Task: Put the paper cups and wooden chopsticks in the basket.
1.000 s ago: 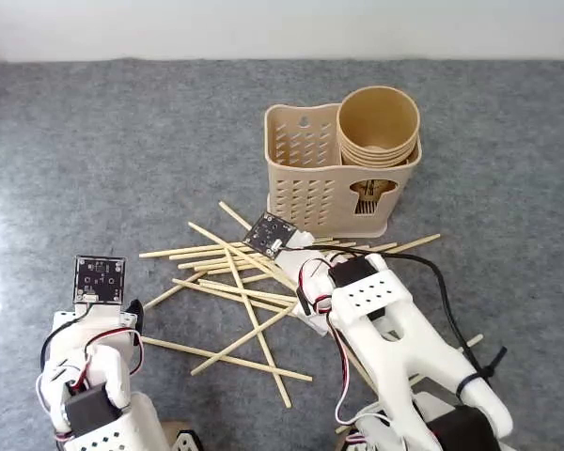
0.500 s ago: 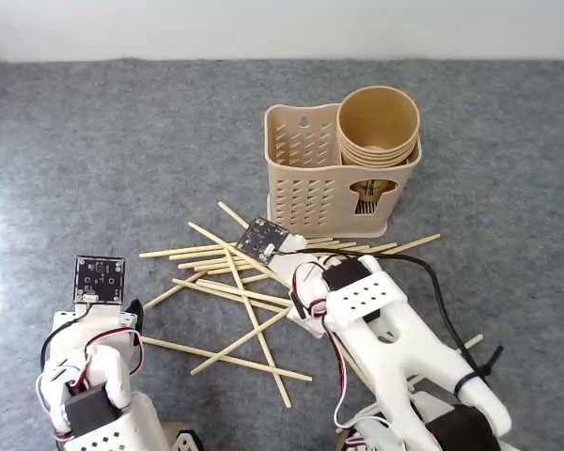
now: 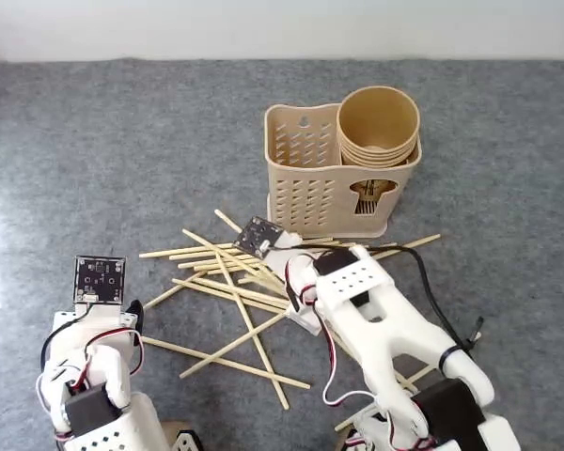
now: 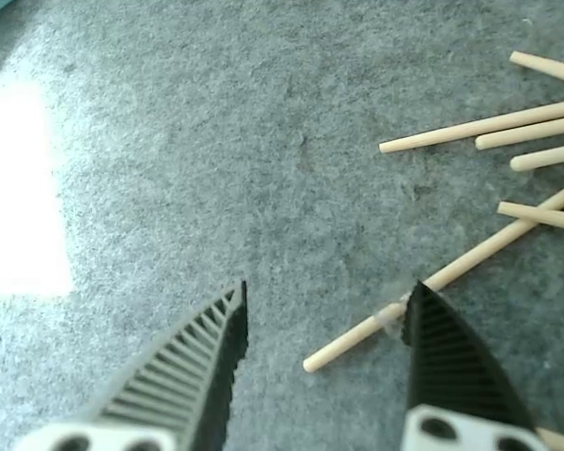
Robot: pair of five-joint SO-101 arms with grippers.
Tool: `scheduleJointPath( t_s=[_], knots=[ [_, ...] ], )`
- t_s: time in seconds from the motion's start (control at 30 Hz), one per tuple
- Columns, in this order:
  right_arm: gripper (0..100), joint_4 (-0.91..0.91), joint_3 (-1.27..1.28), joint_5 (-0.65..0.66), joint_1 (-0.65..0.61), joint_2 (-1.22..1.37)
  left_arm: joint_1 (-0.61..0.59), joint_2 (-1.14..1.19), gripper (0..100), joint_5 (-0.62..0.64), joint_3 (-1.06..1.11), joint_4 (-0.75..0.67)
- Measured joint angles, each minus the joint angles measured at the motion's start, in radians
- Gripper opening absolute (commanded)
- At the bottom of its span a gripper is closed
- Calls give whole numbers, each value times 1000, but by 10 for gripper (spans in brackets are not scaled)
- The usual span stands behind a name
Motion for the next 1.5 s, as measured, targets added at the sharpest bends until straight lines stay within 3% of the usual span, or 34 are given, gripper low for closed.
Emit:
scheduleJointPath(
  t_s=[0.23,0.47,0.77,1.17,1.5],
  knots=[
    [9,272,-176,2,0,-58,0,0,254,0,6,0],
    [9,353,-198,3,9,-287,0,0,254,0,6,0],
    [9,353,-278,-25,118,-480,0,0,254,0,6,0],
    [9,348,-586,-130,121,-502,0,0,254,0,6,0],
    [10,106,-638,-176,123,-502,0,0,254,0,6,0]
  ],
)
